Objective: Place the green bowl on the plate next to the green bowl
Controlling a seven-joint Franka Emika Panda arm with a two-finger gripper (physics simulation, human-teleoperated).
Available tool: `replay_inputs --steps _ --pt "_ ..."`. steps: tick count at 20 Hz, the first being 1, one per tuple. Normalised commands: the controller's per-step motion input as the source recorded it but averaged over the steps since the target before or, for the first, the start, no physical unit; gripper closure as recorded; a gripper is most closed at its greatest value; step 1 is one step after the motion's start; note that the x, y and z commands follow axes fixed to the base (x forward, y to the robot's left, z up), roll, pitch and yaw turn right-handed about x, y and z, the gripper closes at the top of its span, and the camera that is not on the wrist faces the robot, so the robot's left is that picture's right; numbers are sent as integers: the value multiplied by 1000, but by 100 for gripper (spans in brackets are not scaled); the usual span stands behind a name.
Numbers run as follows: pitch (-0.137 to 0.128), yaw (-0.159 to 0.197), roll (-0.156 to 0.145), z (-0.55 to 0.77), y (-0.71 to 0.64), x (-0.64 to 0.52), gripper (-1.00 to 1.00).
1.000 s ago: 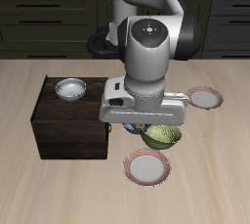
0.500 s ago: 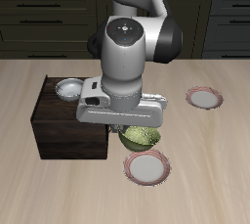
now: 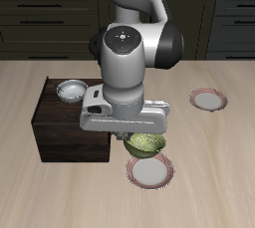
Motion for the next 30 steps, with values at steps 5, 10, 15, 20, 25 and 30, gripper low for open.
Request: replay_inputs --steps 5,10,15,20,25,30 --pt "34 5 17 -218 150 18 100" --pt "29 17 35 -283 271 -35 100" --pt "39 16 11 -312 114 -27 100" --pt "35 -13 -31 -224 -173 60 100" --pt "33 13 0 -249 34 -64 100" --pt "27 56 -29 -186 28 -68 -100"
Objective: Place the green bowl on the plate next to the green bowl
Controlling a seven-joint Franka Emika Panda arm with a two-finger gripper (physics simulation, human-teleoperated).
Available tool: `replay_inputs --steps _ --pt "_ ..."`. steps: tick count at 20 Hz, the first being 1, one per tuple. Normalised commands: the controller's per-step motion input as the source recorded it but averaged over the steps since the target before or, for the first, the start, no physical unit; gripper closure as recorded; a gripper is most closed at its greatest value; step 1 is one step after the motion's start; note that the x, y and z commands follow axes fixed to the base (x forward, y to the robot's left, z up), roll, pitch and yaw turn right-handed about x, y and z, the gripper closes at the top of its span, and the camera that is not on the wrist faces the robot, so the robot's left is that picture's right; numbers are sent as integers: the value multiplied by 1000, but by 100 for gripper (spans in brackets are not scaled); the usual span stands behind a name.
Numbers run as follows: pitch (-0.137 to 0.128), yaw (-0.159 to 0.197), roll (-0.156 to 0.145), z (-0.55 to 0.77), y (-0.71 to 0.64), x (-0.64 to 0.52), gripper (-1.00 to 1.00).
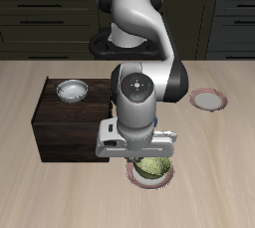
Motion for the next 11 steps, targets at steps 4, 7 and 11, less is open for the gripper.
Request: replay_inputs --steps 4,7,11 --pt "-3 2 27 53 53 -92 -100" --pt "-16 -9 16 172 28 -118 -100" --pt "-35 -15 19 253 41 -150 -100"
